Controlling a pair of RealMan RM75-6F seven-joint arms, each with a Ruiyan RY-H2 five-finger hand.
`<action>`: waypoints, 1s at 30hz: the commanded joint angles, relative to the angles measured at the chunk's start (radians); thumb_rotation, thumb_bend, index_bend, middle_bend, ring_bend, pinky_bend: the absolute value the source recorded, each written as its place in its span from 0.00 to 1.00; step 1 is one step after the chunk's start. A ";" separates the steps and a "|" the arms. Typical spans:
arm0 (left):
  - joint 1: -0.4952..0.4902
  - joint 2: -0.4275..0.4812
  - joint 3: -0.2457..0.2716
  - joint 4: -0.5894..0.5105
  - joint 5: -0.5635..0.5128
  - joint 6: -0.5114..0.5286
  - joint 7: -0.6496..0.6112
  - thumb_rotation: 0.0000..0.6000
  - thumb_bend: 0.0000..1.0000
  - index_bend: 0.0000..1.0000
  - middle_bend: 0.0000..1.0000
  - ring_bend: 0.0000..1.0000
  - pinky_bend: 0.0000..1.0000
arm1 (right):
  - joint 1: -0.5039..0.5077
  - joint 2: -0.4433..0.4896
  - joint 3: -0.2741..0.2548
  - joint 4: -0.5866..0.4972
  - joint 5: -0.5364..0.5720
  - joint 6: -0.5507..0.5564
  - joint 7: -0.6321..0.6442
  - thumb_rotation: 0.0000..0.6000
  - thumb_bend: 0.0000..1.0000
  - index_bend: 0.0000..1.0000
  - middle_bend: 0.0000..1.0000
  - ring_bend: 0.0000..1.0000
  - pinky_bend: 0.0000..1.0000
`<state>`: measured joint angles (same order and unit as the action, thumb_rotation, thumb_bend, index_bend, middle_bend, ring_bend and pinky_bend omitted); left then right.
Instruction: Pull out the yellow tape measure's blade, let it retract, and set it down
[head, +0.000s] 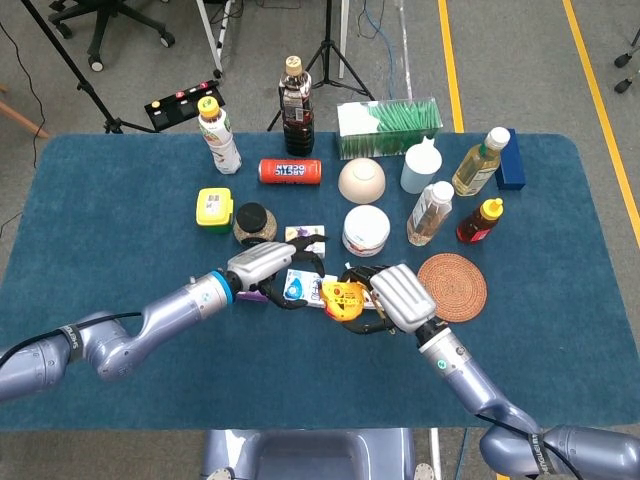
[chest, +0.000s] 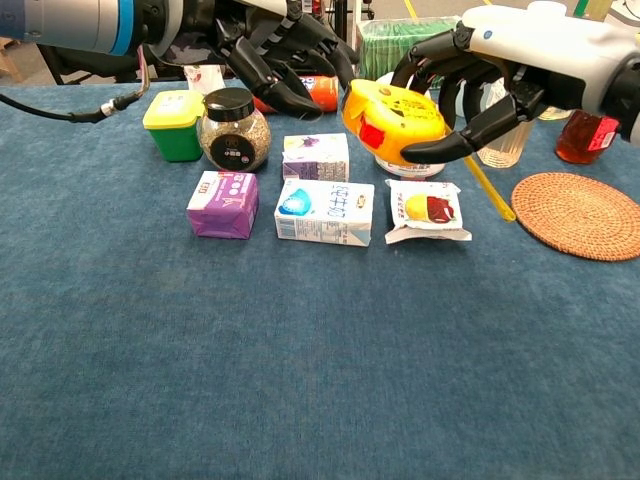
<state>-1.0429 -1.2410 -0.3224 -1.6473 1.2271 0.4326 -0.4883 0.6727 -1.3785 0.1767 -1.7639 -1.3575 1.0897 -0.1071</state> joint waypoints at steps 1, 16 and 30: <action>-0.003 -0.005 -0.001 0.004 0.000 0.000 -0.008 1.00 0.28 0.31 0.02 0.00 0.15 | -0.001 0.001 0.001 -0.001 0.000 0.000 0.000 0.68 0.25 0.55 0.49 0.51 0.54; -0.010 -0.013 0.002 0.012 0.015 -0.010 -0.045 1.00 0.28 0.33 0.02 0.00 0.15 | -0.001 0.002 0.007 -0.003 0.006 -0.003 -0.008 0.68 0.25 0.55 0.49 0.51 0.54; -0.011 -0.021 0.007 0.031 0.018 -0.005 -0.066 1.00 0.28 0.41 0.02 0.00 0.15 | -0.003 0.003 0.011 0.000 0.018 -0.006 -0.015 0.68 0.25 0.55 0.49 0.51 0.54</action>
<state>-1.0543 -1.2624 -0.3150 -1.6161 1.2450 0.4269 -0.5534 0.6698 -1.3756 0.1876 -1.7635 -1.3393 1.0839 -0.1220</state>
